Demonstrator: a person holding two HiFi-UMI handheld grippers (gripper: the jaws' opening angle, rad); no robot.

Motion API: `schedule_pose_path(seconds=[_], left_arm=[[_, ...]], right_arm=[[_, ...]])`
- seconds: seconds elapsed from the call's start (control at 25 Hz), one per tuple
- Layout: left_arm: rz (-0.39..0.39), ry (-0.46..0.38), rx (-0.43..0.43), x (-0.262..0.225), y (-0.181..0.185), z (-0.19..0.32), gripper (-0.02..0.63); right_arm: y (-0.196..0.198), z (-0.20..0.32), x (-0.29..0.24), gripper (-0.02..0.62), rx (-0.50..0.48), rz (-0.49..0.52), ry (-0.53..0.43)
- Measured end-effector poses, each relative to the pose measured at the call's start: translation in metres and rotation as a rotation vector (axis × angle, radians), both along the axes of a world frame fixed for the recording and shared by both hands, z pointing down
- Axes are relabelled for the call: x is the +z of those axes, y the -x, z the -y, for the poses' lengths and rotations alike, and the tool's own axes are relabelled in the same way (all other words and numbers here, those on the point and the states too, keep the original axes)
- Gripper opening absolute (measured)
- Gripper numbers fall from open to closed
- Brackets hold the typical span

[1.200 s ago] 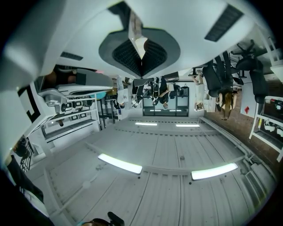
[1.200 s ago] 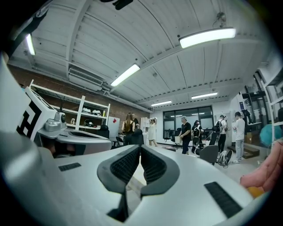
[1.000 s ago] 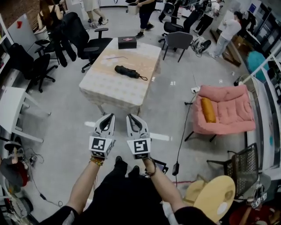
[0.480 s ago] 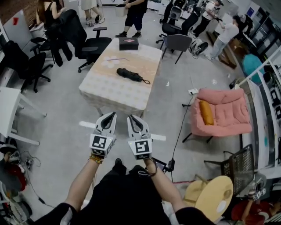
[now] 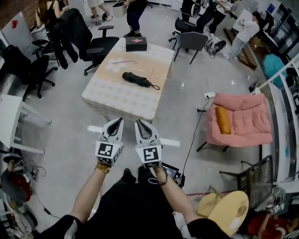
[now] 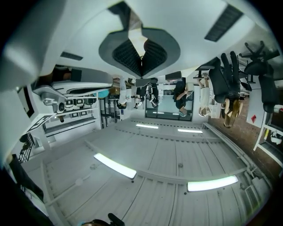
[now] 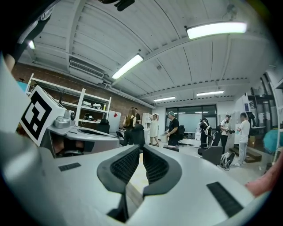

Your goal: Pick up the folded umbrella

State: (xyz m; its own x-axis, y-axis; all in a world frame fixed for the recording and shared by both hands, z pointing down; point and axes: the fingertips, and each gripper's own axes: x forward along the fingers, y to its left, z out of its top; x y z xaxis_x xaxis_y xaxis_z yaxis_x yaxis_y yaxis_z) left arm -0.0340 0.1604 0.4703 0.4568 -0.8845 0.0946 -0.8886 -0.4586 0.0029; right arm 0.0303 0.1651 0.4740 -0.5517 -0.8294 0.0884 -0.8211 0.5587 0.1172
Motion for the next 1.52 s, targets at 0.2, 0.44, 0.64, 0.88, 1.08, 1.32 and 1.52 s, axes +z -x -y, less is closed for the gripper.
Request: schedule_pose_path(seconds=[0.2, 0.44, 0.64, 0.88, 1.08, 1.32, 1.52], left_arm=[[0.026, 0.022, -0.018, 0.006, -0.025, 0.029, 0.014], [0.045, 0.031, -0.032, 0.012, -0.049, 0.057, 0.014], [0.046, 0.045, -0.037, 0.019, -0.054, 0.080, 0.014], [0.029, 0.056, -0.027, 0.031, -0.046, 0.113, 0.014], [0.002, 0.077, 0.002, 0.042, -0.030, 0.148, 0.014], [-0.036, 0.111, 0.042, 0.053, -0.009, 0.169, 0.014], [-0.055, 0.124, 0.067, 0.059, 0.005, 0.181, 0.014]], right_arm=[[-0.027, 0.034, 0.000, 0.017, -0.017, 0.018, 0.009], [-0.056, 0.064, 0.006, 0.017, -0.043, 0.030, 0.019], [-0.060, 0.087, 0.012, 0.017, -0.061, 0.014, 0.039], [-0.055, 0.117, 0.024, 0.017, -0.063, -0.003, 0.083], [-0.037, 0.153, 0.034, 0.017, -0.062, -0.033, 0.103], [-0.021, 0.191, 0.050, 0.017, -0.047, -0.099, 0.105], [-0.013, 0.215, 0.059, 0.018, -0.047, -0.141, 0.131]])
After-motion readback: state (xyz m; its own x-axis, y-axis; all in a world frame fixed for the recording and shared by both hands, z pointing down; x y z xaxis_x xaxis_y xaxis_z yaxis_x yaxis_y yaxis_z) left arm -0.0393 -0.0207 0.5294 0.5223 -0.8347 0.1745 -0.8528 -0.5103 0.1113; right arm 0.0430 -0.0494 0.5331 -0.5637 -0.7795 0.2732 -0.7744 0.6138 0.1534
